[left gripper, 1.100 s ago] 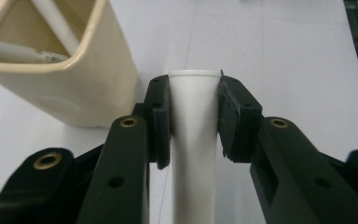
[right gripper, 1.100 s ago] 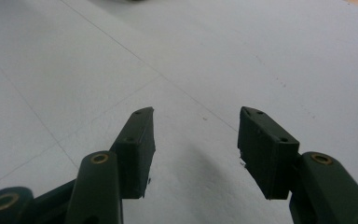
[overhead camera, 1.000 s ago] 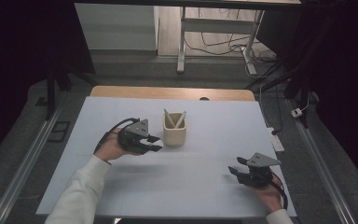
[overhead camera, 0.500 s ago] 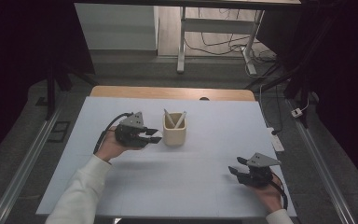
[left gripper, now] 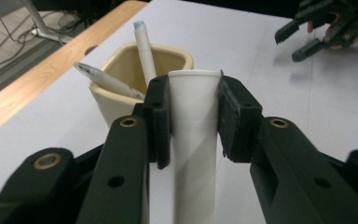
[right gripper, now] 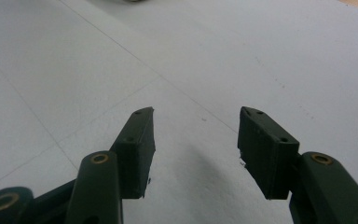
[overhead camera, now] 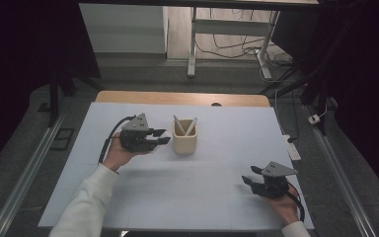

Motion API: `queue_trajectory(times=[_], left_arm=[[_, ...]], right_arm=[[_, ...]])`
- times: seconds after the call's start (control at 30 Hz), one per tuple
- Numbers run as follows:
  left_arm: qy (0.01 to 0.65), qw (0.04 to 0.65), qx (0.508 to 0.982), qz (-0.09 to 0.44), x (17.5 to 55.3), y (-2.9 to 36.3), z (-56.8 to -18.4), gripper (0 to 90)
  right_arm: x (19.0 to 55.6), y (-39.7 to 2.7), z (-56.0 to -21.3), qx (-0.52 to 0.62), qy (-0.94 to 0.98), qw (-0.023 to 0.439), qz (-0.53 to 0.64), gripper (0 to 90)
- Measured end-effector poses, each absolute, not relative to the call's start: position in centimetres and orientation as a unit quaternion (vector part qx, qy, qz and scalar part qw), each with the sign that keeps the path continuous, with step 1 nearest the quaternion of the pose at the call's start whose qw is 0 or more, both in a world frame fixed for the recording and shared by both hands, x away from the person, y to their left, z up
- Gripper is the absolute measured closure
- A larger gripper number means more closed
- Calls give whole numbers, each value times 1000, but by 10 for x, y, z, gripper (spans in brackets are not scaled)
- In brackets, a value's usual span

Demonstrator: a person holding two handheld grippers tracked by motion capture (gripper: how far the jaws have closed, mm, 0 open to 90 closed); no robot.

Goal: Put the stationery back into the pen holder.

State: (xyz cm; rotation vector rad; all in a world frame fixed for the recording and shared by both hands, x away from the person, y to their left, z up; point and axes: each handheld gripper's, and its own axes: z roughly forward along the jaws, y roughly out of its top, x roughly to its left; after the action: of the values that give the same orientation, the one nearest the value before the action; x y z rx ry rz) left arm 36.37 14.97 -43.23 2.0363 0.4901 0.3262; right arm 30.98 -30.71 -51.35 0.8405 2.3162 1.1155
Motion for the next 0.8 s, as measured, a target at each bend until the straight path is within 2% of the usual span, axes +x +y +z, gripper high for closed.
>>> queue_trajectory(times=[0.8], left_arm=[[226,535,800,151,379,127,-426,666]], right_arm=[[310,-307,-514,310,833,212,406,458]])
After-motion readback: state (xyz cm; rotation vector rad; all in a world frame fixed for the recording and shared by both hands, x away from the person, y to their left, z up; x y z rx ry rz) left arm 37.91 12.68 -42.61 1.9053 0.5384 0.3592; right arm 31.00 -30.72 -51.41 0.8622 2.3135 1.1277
